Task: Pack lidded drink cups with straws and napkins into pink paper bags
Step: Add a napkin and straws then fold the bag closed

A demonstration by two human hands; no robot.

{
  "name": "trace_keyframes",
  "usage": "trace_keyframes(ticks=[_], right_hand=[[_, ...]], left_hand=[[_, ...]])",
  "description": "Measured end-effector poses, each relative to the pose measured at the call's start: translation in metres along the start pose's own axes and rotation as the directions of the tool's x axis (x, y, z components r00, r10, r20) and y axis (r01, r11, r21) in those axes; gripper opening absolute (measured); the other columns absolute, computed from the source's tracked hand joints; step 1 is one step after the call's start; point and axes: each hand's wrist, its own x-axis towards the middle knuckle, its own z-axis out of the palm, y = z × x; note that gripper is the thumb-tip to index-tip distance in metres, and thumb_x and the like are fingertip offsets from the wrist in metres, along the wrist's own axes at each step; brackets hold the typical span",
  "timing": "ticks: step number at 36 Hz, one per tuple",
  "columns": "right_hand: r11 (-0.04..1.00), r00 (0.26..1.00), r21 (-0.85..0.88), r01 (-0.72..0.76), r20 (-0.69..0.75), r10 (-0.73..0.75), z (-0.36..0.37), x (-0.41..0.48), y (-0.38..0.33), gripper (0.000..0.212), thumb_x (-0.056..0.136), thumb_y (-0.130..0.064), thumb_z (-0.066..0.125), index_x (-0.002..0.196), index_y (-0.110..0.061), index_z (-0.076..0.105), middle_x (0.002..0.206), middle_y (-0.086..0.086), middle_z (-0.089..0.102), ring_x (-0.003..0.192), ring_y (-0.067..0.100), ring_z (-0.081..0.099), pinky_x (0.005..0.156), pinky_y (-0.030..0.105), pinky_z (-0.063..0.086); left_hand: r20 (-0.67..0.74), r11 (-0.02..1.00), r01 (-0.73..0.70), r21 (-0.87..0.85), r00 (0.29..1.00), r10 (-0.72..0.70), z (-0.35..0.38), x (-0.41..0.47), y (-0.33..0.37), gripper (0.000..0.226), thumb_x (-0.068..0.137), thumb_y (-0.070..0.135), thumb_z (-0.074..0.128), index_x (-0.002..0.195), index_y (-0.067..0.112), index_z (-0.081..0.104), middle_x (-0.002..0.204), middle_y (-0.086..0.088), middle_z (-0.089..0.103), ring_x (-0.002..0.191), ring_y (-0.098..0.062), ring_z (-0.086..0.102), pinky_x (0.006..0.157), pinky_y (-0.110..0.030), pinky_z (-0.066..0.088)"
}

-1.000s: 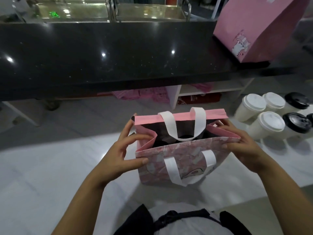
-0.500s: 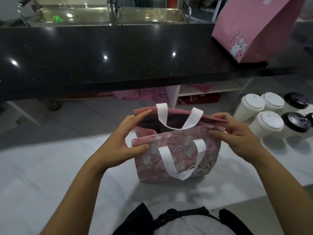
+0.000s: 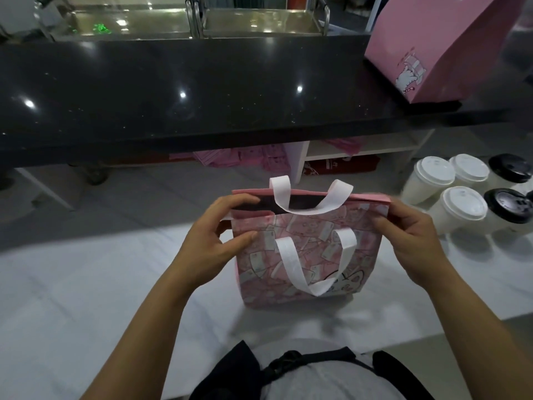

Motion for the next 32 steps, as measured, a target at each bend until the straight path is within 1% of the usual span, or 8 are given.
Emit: trace_keyframes(ticks=[6,12,17,19,22,25,29,32], right_hand=[[0.999,0.982,-0.028,0.017,-0.188,-0.022,0.004,-0.001,0.004,0.036,0.089,0.008,0.062,0.098,-0.025,0.072,0.087,-0.016,0.075,0.084,0.005,0.069,0.074,0.019,0.056],[0.994,0.967,0.105,-0.013,-0.251,0.039,0.012,0.000,0.005,0.036,0.091,0.008,0.060,0.098,-0.027,0.053,0.078,-0.003,0.073,0.077,0.011,0.067,0.068,0.024,0.057],[0.972,0.984,-0.192,0.134,-0.092,-0.154,0.008,0.004,0.005,0.062,0.084,0.022,0.045,0.111,-0.034,0.053,0.086,0.006,0.058,0.075,0.013,0.056,0.065,0.023,0.048],[0.912,0.972,-0.348,0.217,-0.010,-0.235,0.007,0.005,0.005,0.057,0.081,0.020,0.044,0.107,-0.030,0.053,0.090,-0.003,0.054,0.083,0.000,0.054,0.069,0.012,0.045],[0.796,0.942,-0.511,0.324,0.100,-0.319,-0.001,0.008,0.005,0.037,0.082,0.014,0.051,0.098,-0.019,0.060,0.097,-0.005,0.053,0.087,0.001,0.051,0.075,0.009,0.043],[0.752,0.940,-0.565,0.341,0.203,-0.274,-0.012,0.009,0.002,0.030,0.081,0.020,0.060,0.097,-0.005,0.066,0.097,0.001,0.057,0.086,0.010,0.054,0.078,0.010,0.047],[0.754,0.928,-0.562,0.339,0.332,-0.170,-0.024,0.008,-0.016,0.030,0.078,0.008,0.073,0.101,-0.011,0.068,0.101,-0.006,0.063,0.093,0.010,0.060,0.081,0.020,0.053],[0.725,0.929,-0.602,0.336,0.340,-0.149,-0.025,0.005,-0.028,0.022,0.079,-0.005,0.076,0.096,-0.013,0.067,0.096,-0.005,0.065,0.090,0.013,0.062,0.081,0.035,0.054]], left_hand=[[-0.171,0.997,-0.026,0.066,0.985,0.037,0.011,0.002,-0.003,0.037,0.090,0.009,0.069,0.092,0.042,0.053,0.100,0.020,0.064,0.093,-0.012,0.066,0.078,-0.028,0.061],[-0.197,0.994,-0.034,0.100,0.979,0.053,0.010,0.005,-0.004,0.075,0.086,0.009,0.073,0.120,0.063,0.034,0.092,0.014,0.070,0.090,-0.015,0.069,0.080,-0.031,0.059],[-0.109,0.975,-0.080,0.208,0.989,0.105,0.004,0.008,-0.004,0.054,0.091,0.004,0.068,0.108,0.054,0.055,0.095,0.022,0.064,0.091,-0.008,0.063,0.075,-0.029,0.058],[-0.052,0.945,-0.133,0.298,0.987,0.155,0.003,0.009,-0.004,0.051,0.091,-0.004,0.063,0.097,0.047,0.058,0.101,0.024,0.058,0.097,-0.003,0.057,0.075,-0.021,0.054],[0.097,0.891,-0.191,0.413,0.981,0.166,-0.004,0.012,-0.004,0.045,0.091,-0.006,0.060,0.094,0.039,0.061,0.107,0.025,0.051,0.102,0.000,0.052,0.077,-0.015,0.052],[0.228,0.837,-0.233,0.494,0.964,0.134,-0.013,0.015,0.001,0.034,0.092,0.001,0.063,0.103,0.033,0.064,0.107,0.032,0.049,0.104,0.002,0.050,0.079,-0.022,0.054],[0.357,0.794,-0.268,0.545,0.932,0.070,-0.024,0.018,0.015,0.030,0.089,0.019,0.069,0.114,0.035,0.062,0.108,0.037,0.048,0.108,0.003,0.046,0.079,-0.015,0.049],[0.333,0.771,-0.247,0.586,0.942,0.048,-0.024,0.019,0.023,0.023,0.089,0.029,0.070,0.111,0.033,0.065,0.103,0.034,0.049,0.102,0.001,0.047,0.085,-0.016,0.041]])
